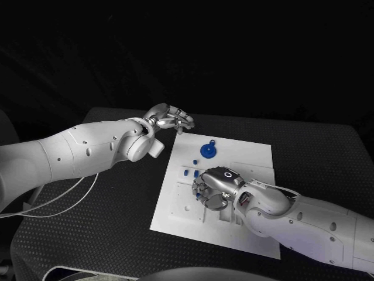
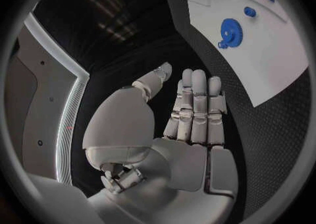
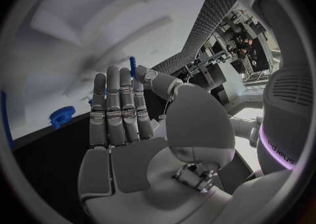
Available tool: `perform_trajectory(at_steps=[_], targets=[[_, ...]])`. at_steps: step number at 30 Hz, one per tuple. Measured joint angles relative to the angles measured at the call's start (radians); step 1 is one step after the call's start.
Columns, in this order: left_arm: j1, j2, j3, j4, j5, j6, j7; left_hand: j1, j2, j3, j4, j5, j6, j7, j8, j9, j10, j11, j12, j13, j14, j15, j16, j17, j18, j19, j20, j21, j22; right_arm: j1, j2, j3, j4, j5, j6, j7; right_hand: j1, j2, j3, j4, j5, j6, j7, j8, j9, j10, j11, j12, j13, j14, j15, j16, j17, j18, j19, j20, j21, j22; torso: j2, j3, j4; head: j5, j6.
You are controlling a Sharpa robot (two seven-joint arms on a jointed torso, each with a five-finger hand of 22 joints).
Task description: Assemble the parts on the task board
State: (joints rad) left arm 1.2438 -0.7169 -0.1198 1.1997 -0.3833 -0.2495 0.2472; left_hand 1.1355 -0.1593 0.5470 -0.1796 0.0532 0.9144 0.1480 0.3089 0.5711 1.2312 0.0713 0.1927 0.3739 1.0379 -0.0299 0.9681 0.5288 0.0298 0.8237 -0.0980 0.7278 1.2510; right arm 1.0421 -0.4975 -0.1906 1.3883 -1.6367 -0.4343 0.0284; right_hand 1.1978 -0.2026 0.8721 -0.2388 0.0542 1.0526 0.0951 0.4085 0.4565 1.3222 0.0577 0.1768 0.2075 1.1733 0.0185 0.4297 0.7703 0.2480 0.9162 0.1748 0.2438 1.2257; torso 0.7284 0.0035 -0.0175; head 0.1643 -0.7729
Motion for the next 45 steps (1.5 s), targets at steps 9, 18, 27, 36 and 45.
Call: perform_trajectory(at_steps=[9,18,27,36,45], targets=[[0.000,-0.001,0.000,0.001,0.000,0.000,0.000,0.000,0.000,0.000,0.000,0.000,-0.001,0.000,0.000,0.000,-0.004,0.004,0.004,0.000,0.000,0.000,0.000,0.001,0.000,0.000,0.000,0.000,0.001,0.000,0.000,0.001,-0.005,-0.003,0.000,0.000,-0.004,0.004,0.000,0.000,0.000,0.000,0.000,0.000,0.001,0.000,0.000,0.000,0.002,0.000,0.000,0.000,0.000,0.000,0.000,0.000,0.000,0.001,-0.001,0.0000,-0.0014,0.002,-0.003],[0.000,-0.001,0.000,0.000,0.000,0.000,-0.001,0.000,0.000,0.000,0.000,0.000,-0.001,-0.001,0.000,0.001,-0.007,0.000,0.004,0.000,0.000,0.000,0.000,0.001,0.000,0.000,0.000,0.000,0.001,0.000,-0.004,0.001,-0.006,-0.006,-0.001,0.000,-0.004,0.004,0.000,0.000,0.000,0.000,0.000,0.000,0.001,0.000,0.000,0.000,0.003,0.000,0.000,0.000,0.001,0.000,0.000,0.000,0.000,0.001,-0.001,-0.0003,-0.0014,0.003,-0.004],[0.000,-0.001,0.000,0.000,0.000,0.000,-0.001,0.000,0.000,0.000,0.000,0.000,-0.001,-0.001,0.000,0.001,-0.007,0.000,0.004,0.000,0.000,0.000,0.000,0.002,-0.001,0.000,0.000,0.000,0.002,-0.001,-0.008,-0.001,-0.004,-0.009,-0.002,-0.001,-0.004,0.004,0.003,-0.003,0.000,0.000,0.000,0.000,0.003,0.000,0.000,-0.004,0.005,0.000,0.000,0.000,0.002,0.000,0.000,0.000,0.000,0.001,-0.001,-0.0002,-0.0015,0.003,-0.004],[0.000,0.000,0.000,-0.001,0.000,0.000,-0.001,0.000,0.000,0.000,0.000,0.000,-0.001,-0.001,0.000,0.000,-0.007,0.000,0.004,0.001,0.000,0.000,0.000,0.002,-0.001,0.000,0.000,0.000,0.002,-0.001,-0.007,-0.001,0.000,-0.010,-0.004,-0.002,-0.004,0.004,0.003,-0.003,0.000,0.000,0.000,0.000,0.003,0.000,0.000,-0.004,0.005,0.000,0.000,0.000,0.002,0.000,0.000,0.000,0.000,0.001,-0.001,0.0000,-0.0015,0.002,-0.002],[0.000,-0.001,0.000,-0.001,0.000,0.000,-0.001,0.000,0.000,0.000,0.000,0.000,-0.001,-0.001,-0.004,0.000,-0.007,0.000,0.004,0.000,0.000,0.000,0.000,0.003,-0.001,0.000,0.000,0.000,0.002,-0.001,-0.010,-0.001,0.004,-0.012,-0.005,-0.004,-0.004,0.004,0.003,-0.003,0.000,0.000,0.000,0.000,0.003,0.000,0.000,-0.004,0.006,0.000,0.000,0.000,0.003,0.000,0.000,0.000,0.000,0.002,-0.001,0.0000,-0.0014,0.001,-0.001]])
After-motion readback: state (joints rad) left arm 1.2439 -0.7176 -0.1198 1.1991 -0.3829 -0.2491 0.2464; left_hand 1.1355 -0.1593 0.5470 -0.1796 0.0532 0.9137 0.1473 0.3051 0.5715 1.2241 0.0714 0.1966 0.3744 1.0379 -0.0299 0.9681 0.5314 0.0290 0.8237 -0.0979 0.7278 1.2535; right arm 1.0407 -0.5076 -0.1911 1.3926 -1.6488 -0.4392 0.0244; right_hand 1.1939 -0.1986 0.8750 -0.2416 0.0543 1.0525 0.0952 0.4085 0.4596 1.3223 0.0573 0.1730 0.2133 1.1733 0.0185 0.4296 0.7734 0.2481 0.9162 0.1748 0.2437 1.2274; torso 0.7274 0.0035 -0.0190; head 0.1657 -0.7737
